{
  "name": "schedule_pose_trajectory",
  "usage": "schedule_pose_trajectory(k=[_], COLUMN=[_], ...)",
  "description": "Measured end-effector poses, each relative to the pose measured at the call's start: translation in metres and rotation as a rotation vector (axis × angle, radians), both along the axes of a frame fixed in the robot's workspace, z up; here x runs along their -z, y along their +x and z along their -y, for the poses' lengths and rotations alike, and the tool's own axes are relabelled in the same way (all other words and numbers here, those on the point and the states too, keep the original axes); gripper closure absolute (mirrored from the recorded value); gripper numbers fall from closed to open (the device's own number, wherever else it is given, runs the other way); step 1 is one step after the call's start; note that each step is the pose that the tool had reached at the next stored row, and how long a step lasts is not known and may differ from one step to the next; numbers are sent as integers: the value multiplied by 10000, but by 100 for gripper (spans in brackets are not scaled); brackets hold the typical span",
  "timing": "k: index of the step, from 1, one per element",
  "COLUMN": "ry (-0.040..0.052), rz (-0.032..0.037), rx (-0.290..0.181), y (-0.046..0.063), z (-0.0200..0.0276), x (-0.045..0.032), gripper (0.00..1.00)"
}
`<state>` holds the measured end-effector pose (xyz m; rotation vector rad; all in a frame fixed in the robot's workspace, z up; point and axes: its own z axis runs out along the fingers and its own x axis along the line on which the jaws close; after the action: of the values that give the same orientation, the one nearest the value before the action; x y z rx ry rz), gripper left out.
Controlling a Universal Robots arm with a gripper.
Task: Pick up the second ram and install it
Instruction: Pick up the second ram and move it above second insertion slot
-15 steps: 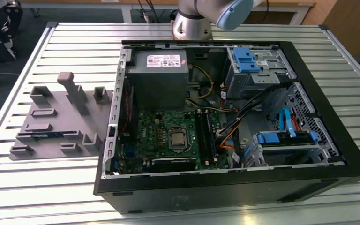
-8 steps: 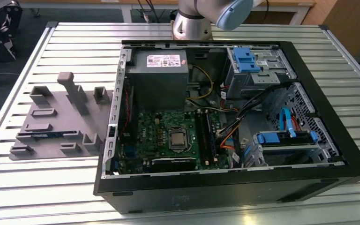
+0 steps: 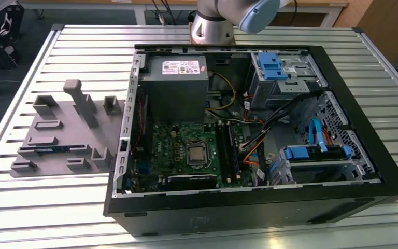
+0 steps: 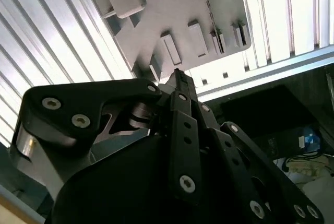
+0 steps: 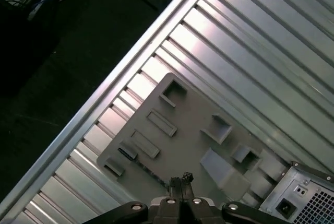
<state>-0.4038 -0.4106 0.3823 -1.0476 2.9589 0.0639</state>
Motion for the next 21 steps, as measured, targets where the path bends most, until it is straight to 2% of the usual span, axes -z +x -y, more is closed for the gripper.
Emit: schedule_pose_trajectory(k=[21], ry=[-4], rz=[1], rx=[-3158], y=[-1], z=[0], x=[27], gripper=[89])
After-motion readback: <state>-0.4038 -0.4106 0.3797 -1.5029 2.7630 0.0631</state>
